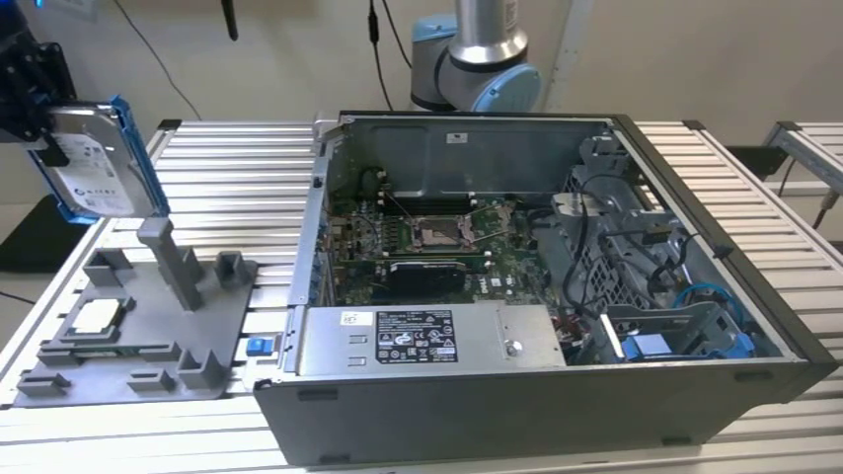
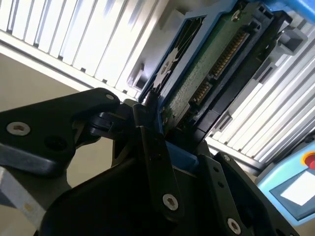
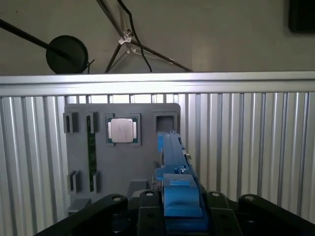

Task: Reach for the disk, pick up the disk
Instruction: 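Pick up the disk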

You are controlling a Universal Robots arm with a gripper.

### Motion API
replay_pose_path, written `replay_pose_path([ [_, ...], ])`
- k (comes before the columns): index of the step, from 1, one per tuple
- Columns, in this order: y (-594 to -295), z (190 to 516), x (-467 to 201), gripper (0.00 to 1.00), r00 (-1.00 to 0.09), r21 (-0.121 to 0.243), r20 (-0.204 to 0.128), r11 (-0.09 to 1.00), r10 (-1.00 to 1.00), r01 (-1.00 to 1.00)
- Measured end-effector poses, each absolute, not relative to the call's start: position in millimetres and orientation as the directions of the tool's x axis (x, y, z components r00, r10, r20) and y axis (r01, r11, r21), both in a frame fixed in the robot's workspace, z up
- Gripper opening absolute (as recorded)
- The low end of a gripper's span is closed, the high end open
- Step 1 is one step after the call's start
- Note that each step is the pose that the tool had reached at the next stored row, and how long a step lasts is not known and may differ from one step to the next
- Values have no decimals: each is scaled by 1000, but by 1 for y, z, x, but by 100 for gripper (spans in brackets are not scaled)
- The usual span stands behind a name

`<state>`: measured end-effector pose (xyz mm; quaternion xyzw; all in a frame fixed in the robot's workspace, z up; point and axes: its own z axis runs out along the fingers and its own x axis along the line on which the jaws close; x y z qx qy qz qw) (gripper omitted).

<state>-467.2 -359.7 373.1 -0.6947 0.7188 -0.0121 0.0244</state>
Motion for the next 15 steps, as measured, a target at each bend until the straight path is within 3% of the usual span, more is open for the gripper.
replay_pose_path([
  [15, -360, 435, -467, 0, -34, -60, -19, 35, -999, -998],
])
